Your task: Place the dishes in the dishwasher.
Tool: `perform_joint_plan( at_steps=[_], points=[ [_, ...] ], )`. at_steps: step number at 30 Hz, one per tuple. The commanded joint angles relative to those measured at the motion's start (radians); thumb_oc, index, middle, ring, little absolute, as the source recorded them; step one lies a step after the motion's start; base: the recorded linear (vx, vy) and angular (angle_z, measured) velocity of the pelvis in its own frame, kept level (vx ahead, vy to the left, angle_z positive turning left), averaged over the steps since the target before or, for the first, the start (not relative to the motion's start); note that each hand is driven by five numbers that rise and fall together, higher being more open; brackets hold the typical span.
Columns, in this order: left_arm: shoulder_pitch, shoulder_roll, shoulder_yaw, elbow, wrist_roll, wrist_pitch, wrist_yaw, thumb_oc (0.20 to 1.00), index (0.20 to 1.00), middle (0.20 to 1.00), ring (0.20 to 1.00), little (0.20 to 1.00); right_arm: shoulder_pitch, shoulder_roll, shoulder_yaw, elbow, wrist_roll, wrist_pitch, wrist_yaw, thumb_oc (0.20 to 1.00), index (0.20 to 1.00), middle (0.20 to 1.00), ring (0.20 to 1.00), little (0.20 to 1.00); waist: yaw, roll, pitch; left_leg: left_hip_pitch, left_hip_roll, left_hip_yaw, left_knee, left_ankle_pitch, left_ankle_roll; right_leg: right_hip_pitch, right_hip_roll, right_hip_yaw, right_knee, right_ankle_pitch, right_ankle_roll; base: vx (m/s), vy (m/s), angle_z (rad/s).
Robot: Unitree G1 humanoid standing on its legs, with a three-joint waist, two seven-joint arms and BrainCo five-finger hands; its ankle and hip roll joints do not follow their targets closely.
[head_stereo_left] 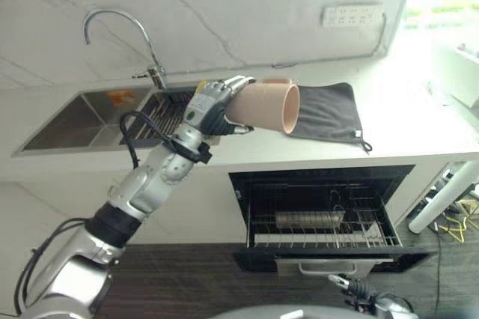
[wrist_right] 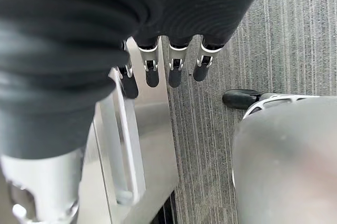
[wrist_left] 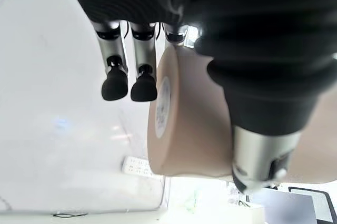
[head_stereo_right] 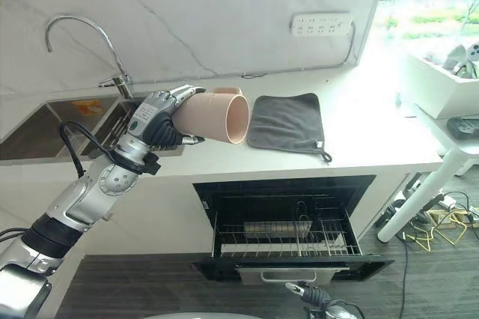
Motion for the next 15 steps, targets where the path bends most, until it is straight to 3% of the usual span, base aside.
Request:
perform_joint_plan(
  at_steps=[1, 4, 7, 11, 14, 15],
  points=[
    [-0.073, 0.056, 0.039, 0.016, -0.006, -0.004, 0.03, 0.2, 0.2, 0.2, 0.2, 0.2, -0.042, 0.044, 0.008, -0.033, 0.021, -0.011, -0.036, 1.0, 1.0, 1.0, 1.0, 1.0, 0.012, -0.041, -0.014, -0.003, -0.038, 0.038, 0.004, -0.014, 0.031, -0.02, -0.117, 0.035, 0.073, -0.012, 0.097, -0.09, 0.101, -0.15],
    [-0.067, 0.065, 0.043, 0.038, -0.01, -0.012, 0.043, 0.2, 0.2, 0.2, 0.2, 0.2, -0.029, 0.048, -0.011, -0.011, 0.042, 0.025, -0.098, 1.0, 1.0, 1.0, 1.0, 1.0, 0.002, -0.046, -0.023, 0.005, -0.048, 0.052, 0.004, -0.029, 0.041, -0.02, -0.12, 0.063, 0.035, 0.015, 0.106, -0.02, 0.057, -0.17],
    [-0.055, 0.07, 0.047, 0.047, -0.018, -0.018, 0.056, 0.2, 0.2, 0.2, 0.2, 0.2, 0.011, 0.025, -0.102, 0.006, 0.102, -0.042, -0.212, 1.0, 1.0, 1.0, 1.0, 1.0, -0.024, -0.055, -0.023, 0.02, -0.055, 0.085, 0.004, -0.047, 0.06, -0.034, -0.124, 0.102, 0.031, 0.035, 0.116, -0.01, 0.079, -0.35],
    [-0.06, 0.1, 0.058, 0.105, -0.024, -0.023, 0.108, 0.2, 0.2, 0.2, 0.2, 0.2, 0.151, -0.014, -0.171, -0.358, 0.103, -0.086, -0.301, 1.0, 1.0, 1.0, 1.0, 1.0, -0.117, -0.077, -0.006, 0.048, -0.065, 0.164, 0.004, -0.07, 0.076, -0.075, -0.147, 0.149, 0.03, 0.074, 0.146, -0.04, 0.082, -0.62],
    [-0.071, 0.121, 0.051, 0.143, -0.04, -0.041, 0.141, 0.2, 0.2, 0.2, 0.2, 0.2, 0.196, -0.023, -0.202, -0.457, 0.129, -0.116, -0.296, 1.0, 1.0, 1.0, 1.0, 1.0, -0.159, -0.081, -0.005, 0.06, -0.075, 0.198, 0.012, -0.082, 0.09, -0.108, -0.152, 0.195, 0.049, 0.084, 0.157, -0.03, 0.101, -0.92],
    [-0.075, 0.126, 0.057, 0.149, -0.045, -0.03, 0.166, 0.2, 0.2, 0.2, 0.2, 0.2, 0.223, -0.041, -0.23, -0.591, 0.119, -0.125, -0.276, 1.0, 1.0, 1.0, 1.0, 1.0, -0.199, -0.084, 0.005, 0.069, -0.085, 0.223, 0.028, -0.095, 0.107, -0.137, -0.156, 0.238, 0.081, 0.087, 0.165, -0.03, 0.139, -0.49]
  ],
)
